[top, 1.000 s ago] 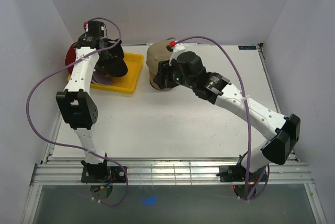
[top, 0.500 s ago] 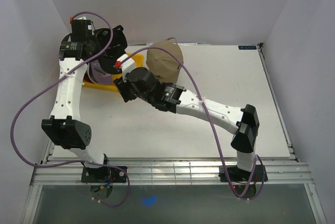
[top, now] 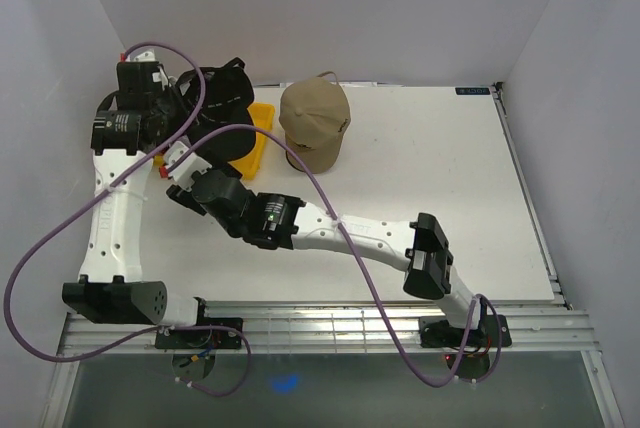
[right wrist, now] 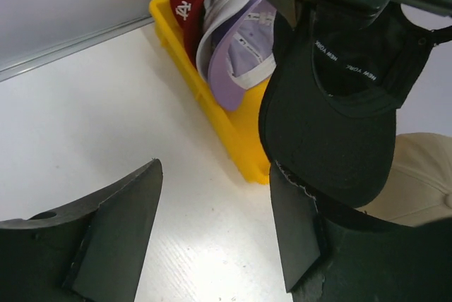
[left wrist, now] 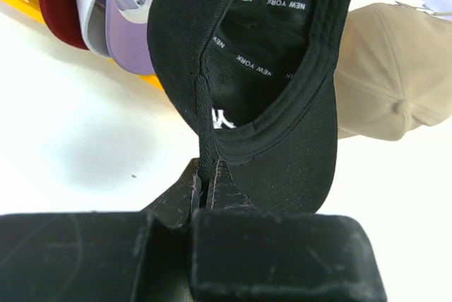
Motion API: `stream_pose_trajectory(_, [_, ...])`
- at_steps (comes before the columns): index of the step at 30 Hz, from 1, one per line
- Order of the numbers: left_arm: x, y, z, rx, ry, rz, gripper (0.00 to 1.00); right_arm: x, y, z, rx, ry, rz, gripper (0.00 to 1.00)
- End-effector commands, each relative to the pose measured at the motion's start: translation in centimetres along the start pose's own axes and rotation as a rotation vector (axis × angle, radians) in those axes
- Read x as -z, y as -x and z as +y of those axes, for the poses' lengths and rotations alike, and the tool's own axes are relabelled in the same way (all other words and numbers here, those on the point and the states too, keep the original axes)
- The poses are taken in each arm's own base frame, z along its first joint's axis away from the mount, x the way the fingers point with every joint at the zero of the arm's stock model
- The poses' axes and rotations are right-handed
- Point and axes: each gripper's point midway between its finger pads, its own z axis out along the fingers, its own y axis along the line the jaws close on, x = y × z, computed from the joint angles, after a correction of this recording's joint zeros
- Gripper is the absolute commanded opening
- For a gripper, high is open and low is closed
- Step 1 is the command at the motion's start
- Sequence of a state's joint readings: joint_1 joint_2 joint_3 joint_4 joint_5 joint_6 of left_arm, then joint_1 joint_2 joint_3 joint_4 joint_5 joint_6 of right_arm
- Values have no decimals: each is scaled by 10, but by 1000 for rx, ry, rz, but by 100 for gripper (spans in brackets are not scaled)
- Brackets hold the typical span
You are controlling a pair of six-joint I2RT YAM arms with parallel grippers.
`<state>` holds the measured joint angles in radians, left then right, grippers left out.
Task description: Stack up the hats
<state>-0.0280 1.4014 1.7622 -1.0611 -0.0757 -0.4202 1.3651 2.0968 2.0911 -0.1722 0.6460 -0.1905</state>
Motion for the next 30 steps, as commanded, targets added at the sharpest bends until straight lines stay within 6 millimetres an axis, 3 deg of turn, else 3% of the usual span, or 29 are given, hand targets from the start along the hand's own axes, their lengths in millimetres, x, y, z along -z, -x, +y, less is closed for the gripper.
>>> stream_pose_trajectory(1, [28,1,-9,30,-75,-37,0,5,35,-33,14,-160,-81,68])
stream_pose_trajectory(9, [46,-14,-15,54,-149,-20,0,1,30,-41,104,-246,-70,70])
stream_pose_trajectory(12, [52,-21,-17,66,-170,-15,0,2,33,-43,116,-259,-81,64])
stream_pose_trajectory(15, [57,-22,-17,69,-180,-22,0,4,33,-45,137,-279,-79,43])
stream_pose_trajectory(16, [60,-23,-19,69,-194,-22,0,6,34,-46,141,-286,-79,29])
stream_pose_trajectory(18, [64,-21,-22,77,-213,-29,0,9,35,-48,138,-293,-81,11])
stream_pose_trajectory(21, [71,-17,-27,78,-239,-43,0,15,37,-52,122,-295,-90,8])
stream_pose_trajectory(23, [75,-16,-29,78,-256,-50,19,19,38,-54,97,-296,-99,8])
stream_pose_trajectory(30, [97,2,-47,100,-349,-109,62,45,46,-71,-25,-293,-127,8])
